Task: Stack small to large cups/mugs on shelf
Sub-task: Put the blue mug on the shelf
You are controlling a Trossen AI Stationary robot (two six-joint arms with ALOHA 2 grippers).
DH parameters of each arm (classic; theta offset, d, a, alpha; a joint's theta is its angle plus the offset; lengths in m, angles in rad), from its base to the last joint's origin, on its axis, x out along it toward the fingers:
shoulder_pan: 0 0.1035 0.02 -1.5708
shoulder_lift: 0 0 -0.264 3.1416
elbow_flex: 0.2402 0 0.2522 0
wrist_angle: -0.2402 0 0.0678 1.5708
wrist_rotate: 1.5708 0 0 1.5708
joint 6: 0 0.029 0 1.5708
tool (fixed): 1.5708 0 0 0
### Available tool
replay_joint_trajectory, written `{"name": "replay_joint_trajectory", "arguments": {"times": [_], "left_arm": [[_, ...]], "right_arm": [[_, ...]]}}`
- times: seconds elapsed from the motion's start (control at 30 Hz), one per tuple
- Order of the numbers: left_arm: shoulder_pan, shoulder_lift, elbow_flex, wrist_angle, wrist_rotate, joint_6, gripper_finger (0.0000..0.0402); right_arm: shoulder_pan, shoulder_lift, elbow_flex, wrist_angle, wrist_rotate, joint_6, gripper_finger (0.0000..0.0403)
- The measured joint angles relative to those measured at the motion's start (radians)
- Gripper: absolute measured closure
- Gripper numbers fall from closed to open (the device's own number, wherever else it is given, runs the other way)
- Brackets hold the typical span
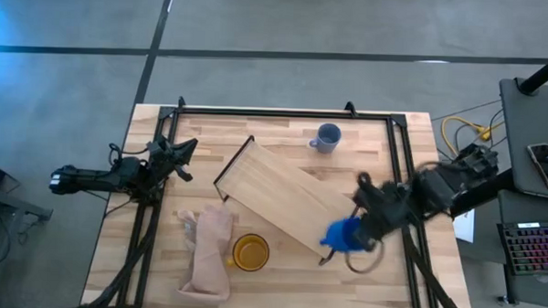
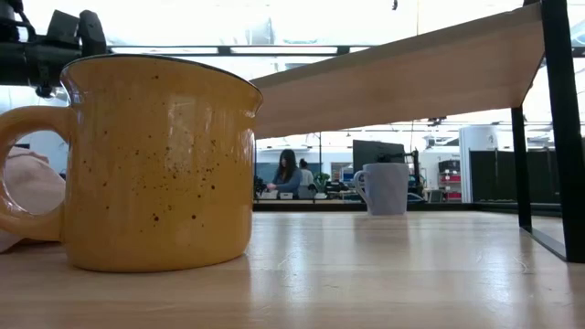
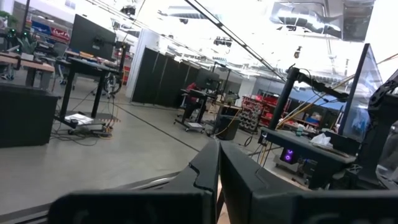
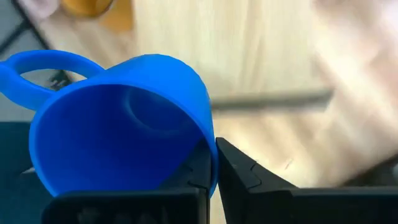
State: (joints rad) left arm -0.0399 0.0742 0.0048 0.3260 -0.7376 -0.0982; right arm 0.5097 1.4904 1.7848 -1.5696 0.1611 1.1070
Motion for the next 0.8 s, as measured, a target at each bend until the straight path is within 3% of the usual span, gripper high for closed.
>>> {"name": "replay_joint_trajectory", "arguments": {"times": [0.17,0.33,0.47,0.6,0.8], "left_arm": [[0.000,-0.001,0.000,0.003,0.000,-0.023,0.0402],[0.000,0.019,0.000,-0.002,0.025,-0.027,0.0402],[0.000,0.041,0.006,0.004,0.051,-0.027,0.0402],[0.000,0.049,0.047,0.022,0.051,-0.024,0.0402],[0.000,0.049,0.062,0.141,0.051,-0.019,0.0402]], "right_arm": [[-0.251,0.041,0.008,-0.003,0.036,-0.211,0.0394],[-0.454,0.132,0.088,-0.003,-0.023,-0.375,0.0394],[-0.518,0.228,0.220,-0.001,-0.104,-0.489,0.0394],[-0.544,0.310,0.350,0.000,-0.116,-0.553,0.0394],[-0.551,0.381,0.432,0.000,-0.146,-0.603,0.0394]]}}
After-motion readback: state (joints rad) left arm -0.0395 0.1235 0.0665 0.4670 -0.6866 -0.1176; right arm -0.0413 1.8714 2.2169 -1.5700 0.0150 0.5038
